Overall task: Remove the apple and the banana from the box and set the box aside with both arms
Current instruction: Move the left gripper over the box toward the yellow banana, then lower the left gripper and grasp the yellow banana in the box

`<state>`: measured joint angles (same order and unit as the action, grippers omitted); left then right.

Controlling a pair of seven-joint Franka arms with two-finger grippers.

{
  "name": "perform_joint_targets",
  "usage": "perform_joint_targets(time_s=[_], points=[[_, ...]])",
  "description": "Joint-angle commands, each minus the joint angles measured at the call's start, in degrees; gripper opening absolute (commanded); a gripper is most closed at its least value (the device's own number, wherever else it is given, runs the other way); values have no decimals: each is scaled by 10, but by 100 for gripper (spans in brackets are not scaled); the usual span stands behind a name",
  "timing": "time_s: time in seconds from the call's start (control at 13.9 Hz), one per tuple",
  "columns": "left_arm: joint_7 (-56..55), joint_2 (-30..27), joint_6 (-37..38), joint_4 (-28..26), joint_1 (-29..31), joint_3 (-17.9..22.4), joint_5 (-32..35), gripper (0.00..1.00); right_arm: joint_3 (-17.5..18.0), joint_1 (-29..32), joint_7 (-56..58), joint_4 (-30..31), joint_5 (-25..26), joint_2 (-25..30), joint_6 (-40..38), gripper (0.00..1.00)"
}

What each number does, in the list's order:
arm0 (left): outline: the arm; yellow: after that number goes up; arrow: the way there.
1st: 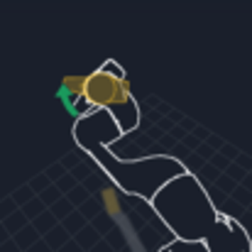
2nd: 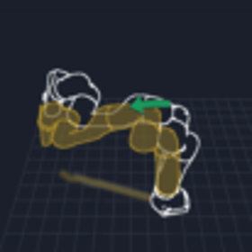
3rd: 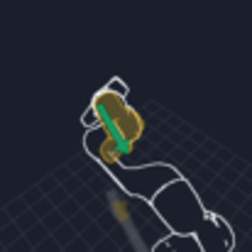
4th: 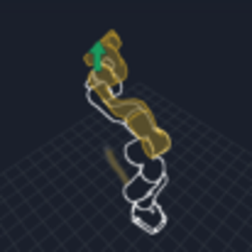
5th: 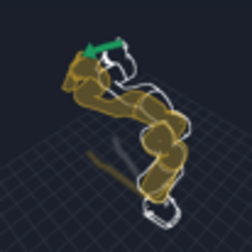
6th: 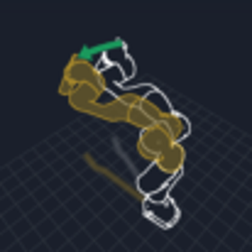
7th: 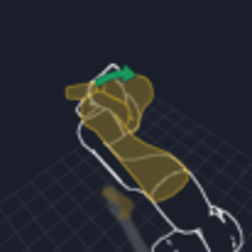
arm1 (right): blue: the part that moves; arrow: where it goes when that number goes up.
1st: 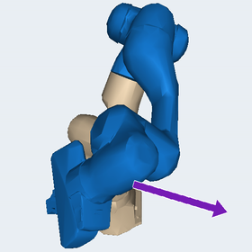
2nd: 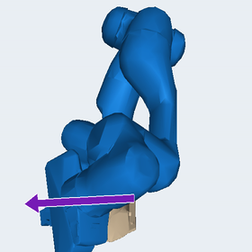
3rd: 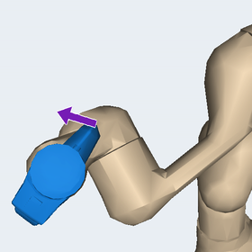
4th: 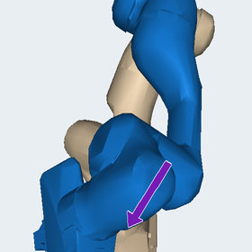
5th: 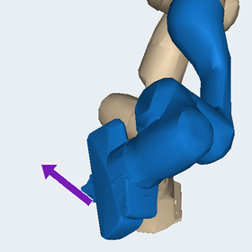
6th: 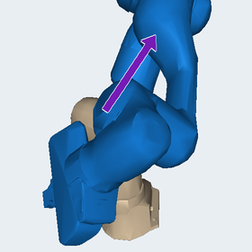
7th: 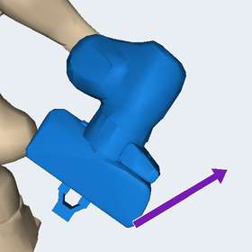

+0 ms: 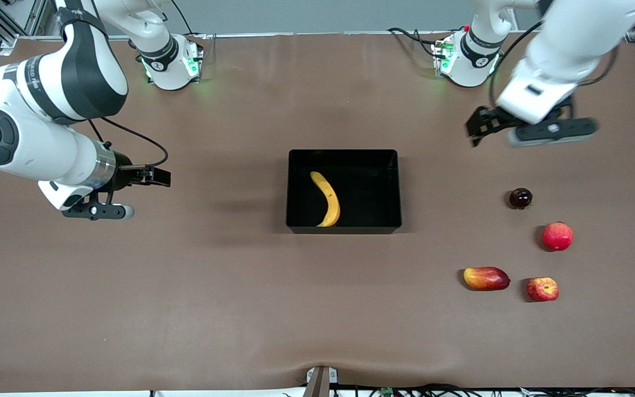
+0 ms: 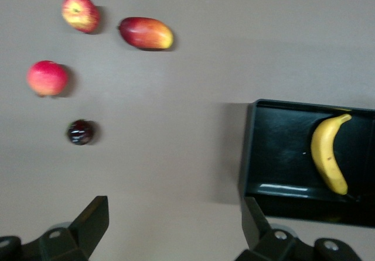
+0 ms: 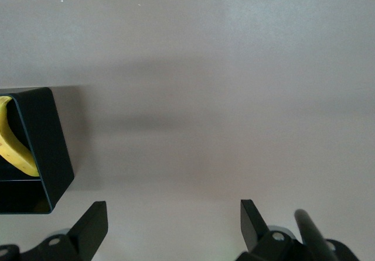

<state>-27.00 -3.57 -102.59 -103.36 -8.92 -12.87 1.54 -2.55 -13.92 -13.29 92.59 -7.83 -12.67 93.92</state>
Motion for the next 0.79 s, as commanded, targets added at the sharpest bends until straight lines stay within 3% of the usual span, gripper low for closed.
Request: perform_joint_targets(time_s=[0.0, 0.14, 0.36, 0.72], points=[[-58, 57, -49, 2, -22, -16, -15, 100, 4, 4, -5, 0, -3, -1, 4, 100], [-100, 110, -107, 4, -29, -45, -5, 100, 4, 3, -6, 1, -3, -1, 4, 100], [-158, 195, -205, 7, -86, -48, 28, 100, 4, 2, -6, 1, -3, -1, 4, 100], [-296, 352, -238, 115, -170, -47, 87, 100, 4, -1, -8, 15, -3, 1, 14, 100]])
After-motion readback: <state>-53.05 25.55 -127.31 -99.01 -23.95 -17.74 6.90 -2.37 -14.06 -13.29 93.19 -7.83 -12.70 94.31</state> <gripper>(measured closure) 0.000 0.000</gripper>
